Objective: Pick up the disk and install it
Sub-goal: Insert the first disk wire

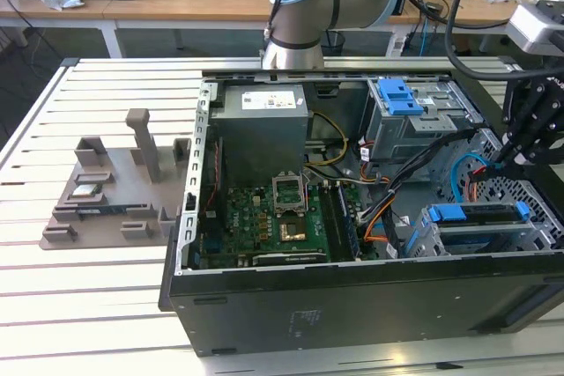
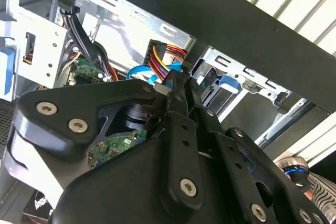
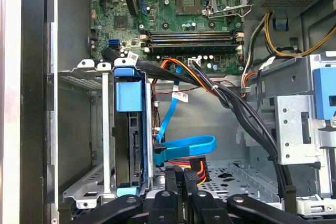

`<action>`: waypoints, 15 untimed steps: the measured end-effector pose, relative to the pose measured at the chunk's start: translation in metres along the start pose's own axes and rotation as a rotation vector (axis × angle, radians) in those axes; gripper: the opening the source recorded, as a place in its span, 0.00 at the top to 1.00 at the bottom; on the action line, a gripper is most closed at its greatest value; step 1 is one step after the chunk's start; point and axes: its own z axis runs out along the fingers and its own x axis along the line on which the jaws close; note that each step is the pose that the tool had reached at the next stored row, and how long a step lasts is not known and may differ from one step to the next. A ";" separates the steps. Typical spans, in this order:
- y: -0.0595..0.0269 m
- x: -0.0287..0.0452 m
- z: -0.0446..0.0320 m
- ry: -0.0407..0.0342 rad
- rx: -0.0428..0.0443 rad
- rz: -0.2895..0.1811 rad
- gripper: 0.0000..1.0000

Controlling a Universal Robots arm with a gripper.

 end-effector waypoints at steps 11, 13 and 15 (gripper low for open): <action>0.0007 0.0168 0.0010 -0.0080 -0.0003 -0.001 0.83; 0.0013 0.0216 0.0016 -0.0111 -0.0004 -0.001 0.83; 0.0016 0.0261 0.0025 -0.0133 -0.0004 -0.001 0.83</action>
